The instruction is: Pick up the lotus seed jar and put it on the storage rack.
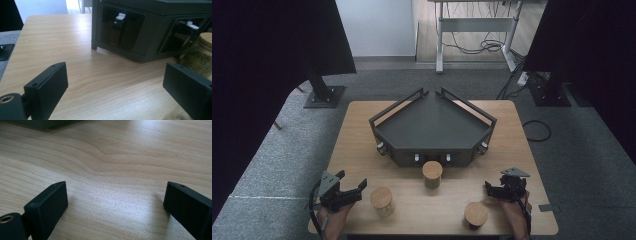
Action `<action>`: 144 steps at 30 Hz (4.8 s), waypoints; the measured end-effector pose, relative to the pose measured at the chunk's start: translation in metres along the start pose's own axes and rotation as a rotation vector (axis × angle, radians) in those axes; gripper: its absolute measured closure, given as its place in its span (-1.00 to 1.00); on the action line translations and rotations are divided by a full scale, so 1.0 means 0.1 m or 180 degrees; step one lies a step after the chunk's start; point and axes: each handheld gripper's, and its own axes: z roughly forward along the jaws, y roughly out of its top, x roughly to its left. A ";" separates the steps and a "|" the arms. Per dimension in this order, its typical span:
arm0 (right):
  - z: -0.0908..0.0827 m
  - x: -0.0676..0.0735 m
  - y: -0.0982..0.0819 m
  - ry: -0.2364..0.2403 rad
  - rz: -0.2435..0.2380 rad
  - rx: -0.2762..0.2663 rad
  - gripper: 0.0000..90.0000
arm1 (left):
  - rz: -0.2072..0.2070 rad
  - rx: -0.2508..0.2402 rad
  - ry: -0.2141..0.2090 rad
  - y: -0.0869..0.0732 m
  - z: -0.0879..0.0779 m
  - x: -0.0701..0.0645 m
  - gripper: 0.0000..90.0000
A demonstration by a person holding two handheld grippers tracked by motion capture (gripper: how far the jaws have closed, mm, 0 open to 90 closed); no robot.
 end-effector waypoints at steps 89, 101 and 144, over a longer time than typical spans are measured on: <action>0.01 -0.02 0.01 0.0037 -0.0033 0.0002 -0.90 | 0.0313 -0.0119 -0.0662 -0.06 0.10 -0.39 -0.87; 0.01 -0.02 0.01 0.0038 -0.0034 0.0003 -0.90 | 0.0349 -0.0061 -0.0652 -0.12 0.09 -0.44 -0.87; 0.01 -0.02 0.01 0.0043 -0.0040 0.0002 -0.90 | 0.0459 0.0214 -0.0565 -0.21 0.13 -0.55 -0.85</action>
